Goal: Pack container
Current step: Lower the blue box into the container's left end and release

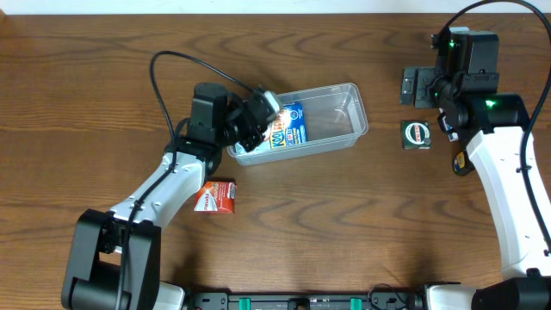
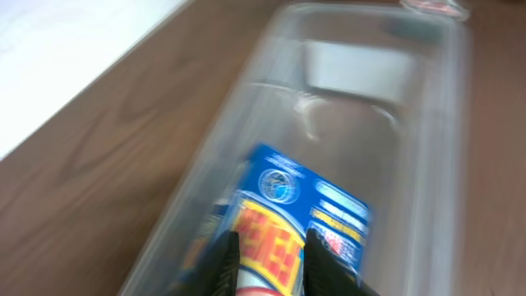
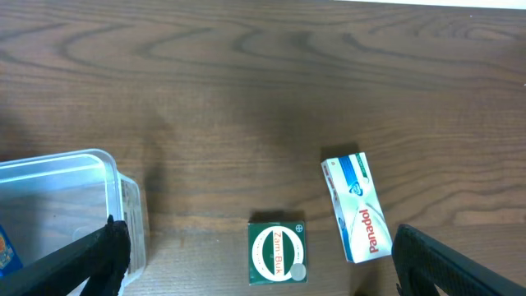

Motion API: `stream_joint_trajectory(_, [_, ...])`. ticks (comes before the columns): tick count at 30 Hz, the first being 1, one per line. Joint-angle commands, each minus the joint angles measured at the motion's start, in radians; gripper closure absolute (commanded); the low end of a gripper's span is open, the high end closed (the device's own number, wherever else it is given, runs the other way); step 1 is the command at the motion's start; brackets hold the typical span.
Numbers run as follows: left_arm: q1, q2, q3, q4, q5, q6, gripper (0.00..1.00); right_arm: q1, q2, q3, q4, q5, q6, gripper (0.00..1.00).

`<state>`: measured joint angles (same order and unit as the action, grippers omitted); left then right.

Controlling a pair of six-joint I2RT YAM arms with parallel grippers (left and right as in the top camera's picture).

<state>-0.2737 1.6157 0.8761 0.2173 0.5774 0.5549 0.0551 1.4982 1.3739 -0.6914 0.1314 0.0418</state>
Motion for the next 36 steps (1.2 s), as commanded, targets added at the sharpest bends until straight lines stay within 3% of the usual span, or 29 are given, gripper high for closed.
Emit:
stream_joint_trajectory(1, [-0.002, -0.002, 0.018, 0.034, -0.229, -0.407, 0.94, -0.002, -0.007, 0.006, -0.001, 0.007, 0.01, 0.01])
stream_joint_trajectory(3, [-0.01, -0.01, 0.018, 0.024, -0.262, -0.544, 0.94, -0.003, -0.007, 0.006, -0.001, 0.007, 0.01, 0.01])
stream_joint_trajectory(6, [-0.044, -0.024, 0.018, -0.007, -0.321, -0.593, 0.94, -0.002, -0.007, 0.006, -0.001, 0.007, 0.01, 0.01])
stream_joint_trajectory(12, [-0.203, -0.039, 0.021, -0.133, -0.752, -0.662, 0.94, -0.002, -0.007, 0.006, -0.001, 0.007, 0.01, 0.01])
stream_joint_trajectory(16, [-0.266, -0.039, 0.021, -0.165, -0.898, -0.703, 0.94, -0.002, -0.007, 0.006, -0.001, 0.007, 0.01, 0.01])
stream_joint_trajectory(22, [-0.234, -0.039, 0.021, -0.163, -0.904, -0.833, 0.94, -0.002, -0.007, 0.006, -0.001, 0.007, 0.01, 0.01])
stream_joint_trajectory(26, [-0.218, -0.039, 0.046, -0.187, -0.872, -0.84, 0.94, -0.002, -0.007, 0.006, -0.001, 0.007, 0.01, 0.01])
stream_joint_trajectory(29, [-0.214, -0.039, 0.18, -0.412, -0.749, -0.837, 0.94, -0.002, -0.007, 0.006, -0.001, 0.007, 0.01, 0.01])
stream_joint_trajectory(33, [-0.206, -0.035, 0.406, -0.694, -0.71, -0.779, 0.94, -0.003, -0.007, 0.006, -0.001, 0.007, 0.01, 0.01])
stream_joint_trajectory(36, [-0.182, -0.034, 0.537, -0.832, -0.633, -0.769, 0.94, -0.002, -0.007, 0.006, -0.001, 0.007, 0.01, 0.01])
